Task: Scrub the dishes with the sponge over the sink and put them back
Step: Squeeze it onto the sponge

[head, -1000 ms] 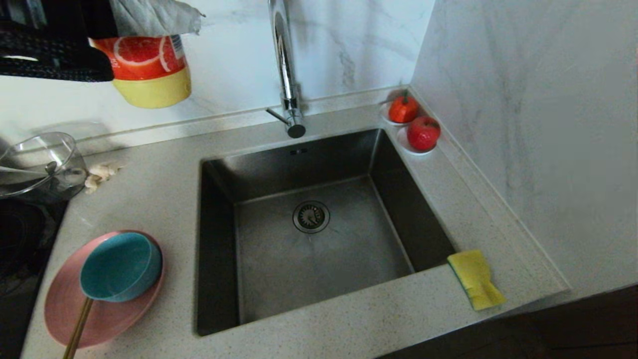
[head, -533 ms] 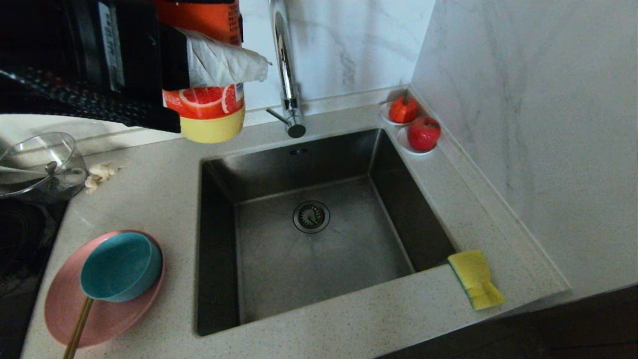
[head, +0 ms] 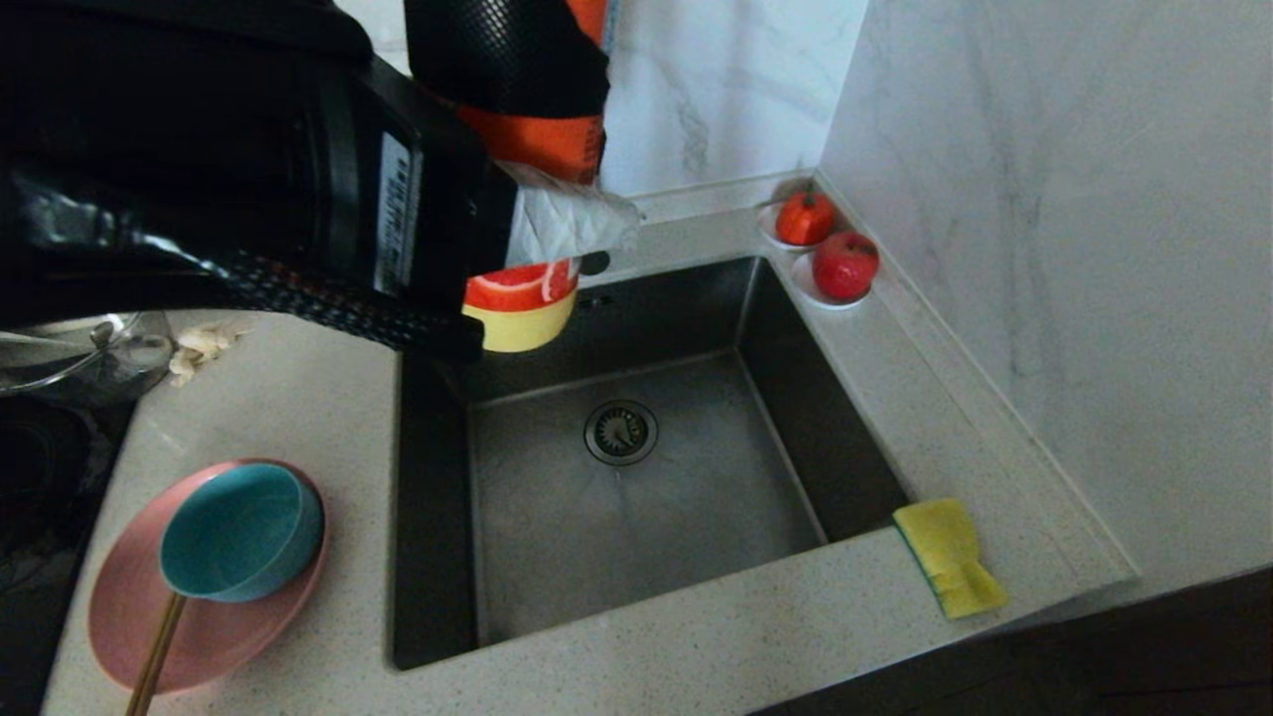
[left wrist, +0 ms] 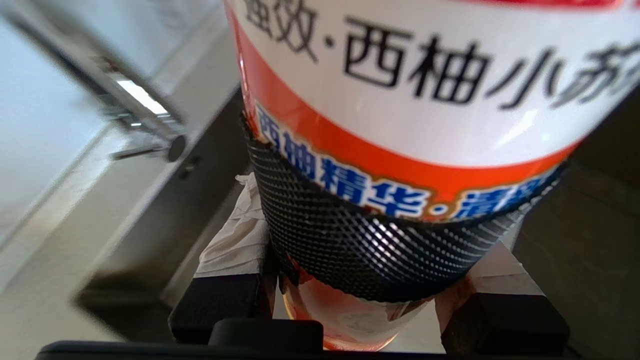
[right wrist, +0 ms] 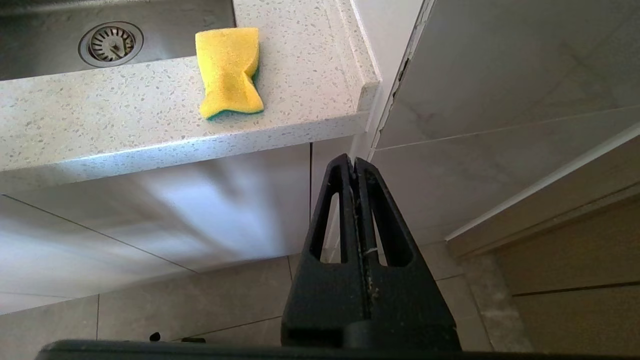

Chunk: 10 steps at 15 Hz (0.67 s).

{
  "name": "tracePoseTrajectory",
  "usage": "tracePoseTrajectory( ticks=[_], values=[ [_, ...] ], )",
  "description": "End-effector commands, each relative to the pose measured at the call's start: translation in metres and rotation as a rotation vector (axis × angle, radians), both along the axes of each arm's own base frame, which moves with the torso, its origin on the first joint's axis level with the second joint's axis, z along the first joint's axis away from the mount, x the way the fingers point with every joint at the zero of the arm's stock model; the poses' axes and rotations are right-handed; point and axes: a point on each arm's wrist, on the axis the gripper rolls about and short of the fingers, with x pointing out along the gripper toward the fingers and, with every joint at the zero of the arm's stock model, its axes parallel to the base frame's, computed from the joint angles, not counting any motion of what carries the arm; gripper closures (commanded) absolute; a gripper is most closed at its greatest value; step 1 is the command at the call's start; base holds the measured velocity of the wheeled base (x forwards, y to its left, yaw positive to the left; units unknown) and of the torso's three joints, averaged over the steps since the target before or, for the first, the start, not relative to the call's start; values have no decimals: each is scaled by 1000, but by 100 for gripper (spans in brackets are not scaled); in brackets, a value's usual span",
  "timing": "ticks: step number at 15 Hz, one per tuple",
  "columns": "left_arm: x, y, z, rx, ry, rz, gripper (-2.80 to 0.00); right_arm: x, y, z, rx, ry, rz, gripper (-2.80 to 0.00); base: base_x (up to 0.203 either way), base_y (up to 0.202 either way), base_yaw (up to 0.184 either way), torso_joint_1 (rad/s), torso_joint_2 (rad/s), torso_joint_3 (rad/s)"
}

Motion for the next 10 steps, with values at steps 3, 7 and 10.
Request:
tracePoseTrajectory(
  ticks=[3,7,10],
  values=[
    [6,-34,-21,86,36,-29,0,0,0,0,-1,1,0,0,0,0,0,0,0,0],
    [13,-53,-40,165,59,-44,0,0,0,0,-1,2,0,0,0,0,0,0,0,0],
    [15,-60,-62,260,71,-60,0,0,0,0,-1,1,0,0,0,0,0,0,0,0]
  ],
)
